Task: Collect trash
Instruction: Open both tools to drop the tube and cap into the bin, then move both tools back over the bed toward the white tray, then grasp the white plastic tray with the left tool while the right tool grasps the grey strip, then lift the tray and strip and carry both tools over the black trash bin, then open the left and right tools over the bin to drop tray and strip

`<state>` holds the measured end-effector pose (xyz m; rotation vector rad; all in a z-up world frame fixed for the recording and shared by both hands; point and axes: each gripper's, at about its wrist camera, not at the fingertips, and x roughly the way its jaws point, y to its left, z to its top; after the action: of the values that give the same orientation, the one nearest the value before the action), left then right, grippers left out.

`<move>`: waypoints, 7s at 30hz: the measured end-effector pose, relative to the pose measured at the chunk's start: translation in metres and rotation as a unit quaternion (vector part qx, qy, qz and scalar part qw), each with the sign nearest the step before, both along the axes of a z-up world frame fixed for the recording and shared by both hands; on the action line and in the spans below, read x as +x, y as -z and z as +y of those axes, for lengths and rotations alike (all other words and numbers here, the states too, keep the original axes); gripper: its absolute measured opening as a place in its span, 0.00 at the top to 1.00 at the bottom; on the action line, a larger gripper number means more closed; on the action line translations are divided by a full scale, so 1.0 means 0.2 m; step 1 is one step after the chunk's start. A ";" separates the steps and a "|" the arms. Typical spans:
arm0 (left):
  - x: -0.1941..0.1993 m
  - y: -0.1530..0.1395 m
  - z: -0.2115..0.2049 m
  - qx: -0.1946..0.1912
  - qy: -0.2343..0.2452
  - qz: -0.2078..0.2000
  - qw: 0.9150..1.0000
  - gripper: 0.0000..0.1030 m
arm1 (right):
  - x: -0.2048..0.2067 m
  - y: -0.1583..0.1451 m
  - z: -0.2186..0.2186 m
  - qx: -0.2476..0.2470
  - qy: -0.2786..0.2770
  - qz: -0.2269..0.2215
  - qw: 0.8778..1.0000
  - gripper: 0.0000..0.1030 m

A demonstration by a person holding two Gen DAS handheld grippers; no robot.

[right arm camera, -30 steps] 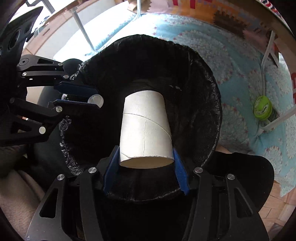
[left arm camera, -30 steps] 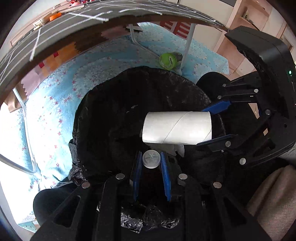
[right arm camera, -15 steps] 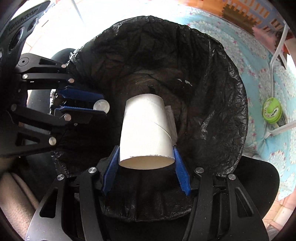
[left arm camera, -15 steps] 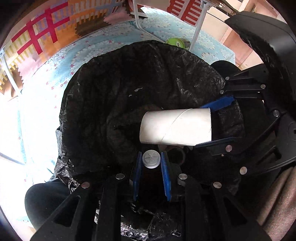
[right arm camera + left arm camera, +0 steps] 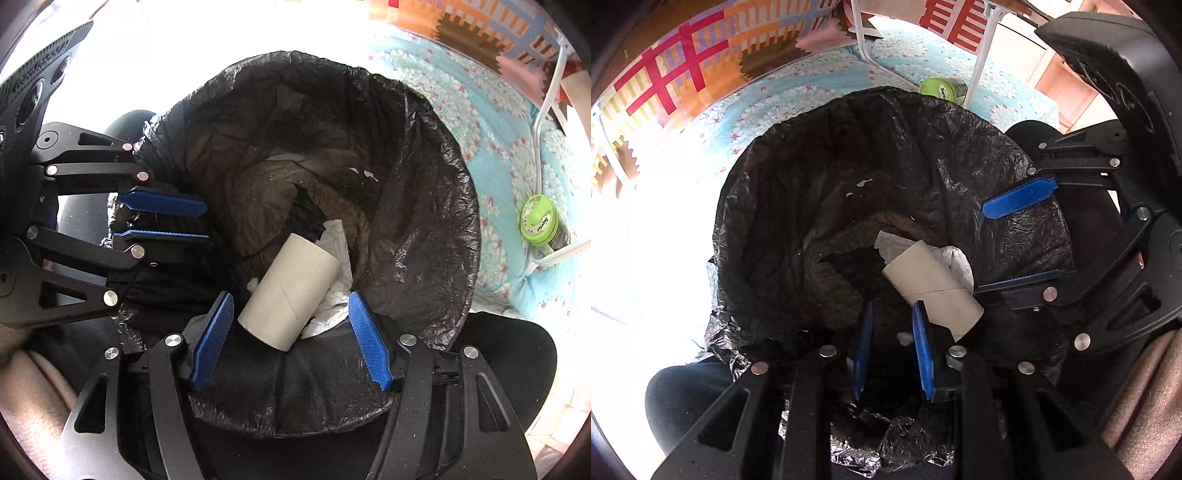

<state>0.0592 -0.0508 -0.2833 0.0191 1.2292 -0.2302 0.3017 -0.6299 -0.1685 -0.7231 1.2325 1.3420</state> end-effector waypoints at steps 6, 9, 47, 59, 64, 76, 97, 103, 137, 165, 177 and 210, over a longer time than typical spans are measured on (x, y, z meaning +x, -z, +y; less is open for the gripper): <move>-0.02 -0.06 0.02 0.001 -0.007 -0.016 1.000 0.79 | 0.01 -0.06 -0.03 0.016 0.006 -0.007 1.000 0.38; -0.04 -0.09 0.02 0.002 -0.009 -0.023 1.000 0.78 | 0.02 -0.08 -0.05 0.025 0.009 -0.012 1.000 0.37; 0.19 -1.06 0.52 0.013 -0.053 -0.234 0.971 0.44 | 0.42 -0.90 0.05 0.270 0.066 -0.075 0.958 0.37; 0.53 -1.04 0.83 0.051 -0.096 -0.226 0.968 0.44 | 0.70 -0.88 0.33 0.264 0.099 -0.026 0.959 0.37; 0.69 -1.01 0.91 0.066 -0.095 -0.217 0.969 0.38 | 0.76 -0.84 0.42 0.255 0.102 -0.028 0.961 0.37; 1.03 -0.87 1.06 0.065 -0.089 -0.199 0.974 0.38 | 0.86 -0.79 0.68 0.237 0.107 -0.023 0.965 0.38; 1.20 -0.81 1.03 0.087 -0.052 -0.203 0.974 0.47 | 0.88 -0.71 0.76 0.217 0.104 -0.064 0.969 0.86; 1.16 -0.88 1.03 0.091 -0.060 -0.224 0.968 0.47 | 0.89 -0.72 0.73 0.220 0.109 -0.062 0.967 0.88; 0.53 -1.20 0.57 0.085 -0.038 -0.285 0.954 0.47 | 0.64 -0.95 0.29 0.267 0.105 -0.103 0.952 0.88; -0.11 -0.98 0.15 0.016 -0.012 -0.247 0.969 0.47 | 0.20 -0.86 -0.26 0.291 0.047 -0.077 0.952 0.88; -0.25 -0.67 0.05 -0.020 0.009 -0.166 0.986 0.47 | 0.04 -0.60 -0.35 0.236 -0.001 -0.040 0.971 0.88; -0.01 0.03 -0.01 0.024 0.009 0.006 1.000 0.47 | 0.00 -0.01 -0.05 0.074 0.036 0.011 0.997 0.87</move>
<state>0.0579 -0.0530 -0.2887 0.0707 1.2460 -0.2165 0.3007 -0.6392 -0.1671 -0.5569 1.1528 1.3683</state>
